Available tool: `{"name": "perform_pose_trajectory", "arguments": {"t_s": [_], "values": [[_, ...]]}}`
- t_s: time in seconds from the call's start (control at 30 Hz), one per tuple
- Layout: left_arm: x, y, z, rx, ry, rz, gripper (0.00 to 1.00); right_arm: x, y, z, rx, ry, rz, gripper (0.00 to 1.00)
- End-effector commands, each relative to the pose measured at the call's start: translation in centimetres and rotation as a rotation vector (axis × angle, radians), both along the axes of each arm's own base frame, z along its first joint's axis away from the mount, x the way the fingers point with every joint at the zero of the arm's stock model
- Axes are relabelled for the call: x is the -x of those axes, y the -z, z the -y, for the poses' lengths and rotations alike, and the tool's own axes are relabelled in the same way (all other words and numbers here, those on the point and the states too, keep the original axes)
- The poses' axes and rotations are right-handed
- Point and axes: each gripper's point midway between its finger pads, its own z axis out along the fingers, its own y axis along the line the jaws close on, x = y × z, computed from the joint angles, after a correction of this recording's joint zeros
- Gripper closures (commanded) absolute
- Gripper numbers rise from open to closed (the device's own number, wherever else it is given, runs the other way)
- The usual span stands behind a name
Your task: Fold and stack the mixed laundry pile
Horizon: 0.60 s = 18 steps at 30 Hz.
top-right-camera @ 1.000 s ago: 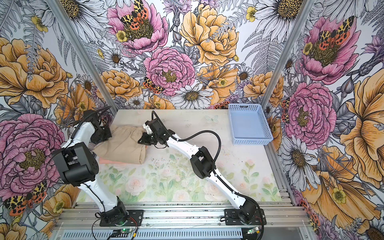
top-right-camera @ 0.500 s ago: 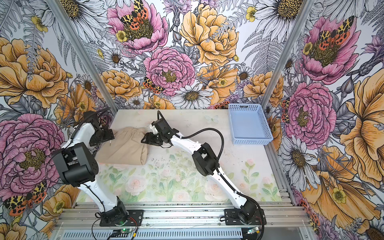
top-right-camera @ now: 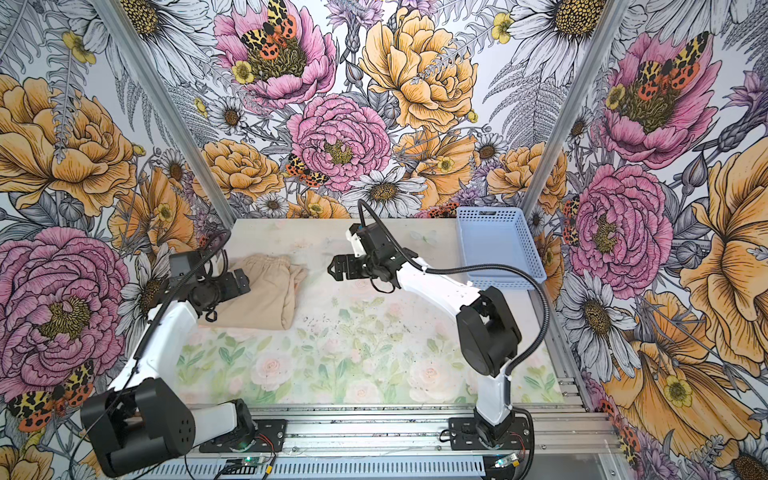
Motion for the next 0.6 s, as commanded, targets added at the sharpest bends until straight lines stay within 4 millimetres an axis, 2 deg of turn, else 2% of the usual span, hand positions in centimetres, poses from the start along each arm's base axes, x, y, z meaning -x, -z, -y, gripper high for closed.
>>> {"name": "perform_pose_trajectory", "arguments": {"t_s": [0.0, 0.17, 0.33, 0.43, 0.57], "values": [[-0.6, -3.3, 2.4, -0.011, 0.056, 0.232, 0.01, -0.3, -0.3, 5.5, 0.149, 0.061, 0.148, 0.00], [-0.1, -3.5, 4.4, -0.043, 0.115, 0.349, 0.01, -0.7, 0.6, 15.0, 0.317, 0.219, 0.220, 0.00], [-0.4, -2.6, 5.7, -0.096, 0.165, 0.432, 0.01, -1.3, 2.5, 26.0, 0.473, 0.446, 0.286, 0.00], [-0.8, -1.7, 5.8, -0.113, 0.163, 0.466, 0.01, -1.3, 3.3, 30.6, 0.503, 0.553, 0.385, 0.00], [-1.7, -0.3, 6.1, -0.129, 0.192, 0.457, 0.01, -1.2, 5.2, 34.6, 0.503, 0.659, 0.437, 0.00]]}}
